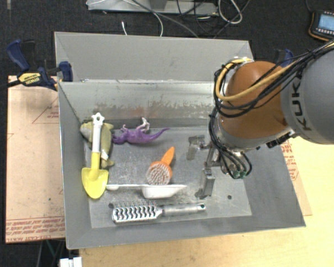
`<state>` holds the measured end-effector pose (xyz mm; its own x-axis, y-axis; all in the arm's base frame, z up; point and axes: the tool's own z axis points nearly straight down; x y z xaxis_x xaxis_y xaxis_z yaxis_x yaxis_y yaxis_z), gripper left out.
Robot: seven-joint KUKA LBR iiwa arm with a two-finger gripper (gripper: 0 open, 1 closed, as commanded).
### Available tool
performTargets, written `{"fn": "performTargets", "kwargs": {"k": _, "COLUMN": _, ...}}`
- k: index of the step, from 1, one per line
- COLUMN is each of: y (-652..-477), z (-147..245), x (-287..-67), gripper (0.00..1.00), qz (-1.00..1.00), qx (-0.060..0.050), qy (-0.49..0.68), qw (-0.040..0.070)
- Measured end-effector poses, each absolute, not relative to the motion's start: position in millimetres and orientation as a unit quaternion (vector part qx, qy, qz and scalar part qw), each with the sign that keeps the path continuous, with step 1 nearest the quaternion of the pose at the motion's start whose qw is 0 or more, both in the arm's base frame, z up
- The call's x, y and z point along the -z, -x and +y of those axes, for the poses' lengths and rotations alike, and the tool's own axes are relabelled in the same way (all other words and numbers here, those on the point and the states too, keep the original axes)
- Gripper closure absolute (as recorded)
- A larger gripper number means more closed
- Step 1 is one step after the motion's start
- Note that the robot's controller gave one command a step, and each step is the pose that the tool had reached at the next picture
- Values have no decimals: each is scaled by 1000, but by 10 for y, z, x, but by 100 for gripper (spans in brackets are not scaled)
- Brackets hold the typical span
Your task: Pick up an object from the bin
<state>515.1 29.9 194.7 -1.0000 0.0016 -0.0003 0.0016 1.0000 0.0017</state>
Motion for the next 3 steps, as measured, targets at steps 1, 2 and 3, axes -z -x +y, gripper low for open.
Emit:
{"fn": "performTargets", "kwargs": {"k": 1, "y": -5151, "z": 299, "x": -1947, "gripper": 0, "qz": 1000, "qx": -1, "qy": -1, "qw": 0}}
{"fn": "performTargets", "kwargs": {"k": 2, "y": -5107, "z": 488, "x": -1168, "gripper": 0, "qz": 1000, "qx": -1, "qy": 8, "qw": -4}}
{"fn": "performTargets", "kwargs": {"k": 3, "y": -4826, "z": 703, "x": -1126, "gripper": 0, "qz": 999, "qx": -1, "qy": 38, "qw": 5}}
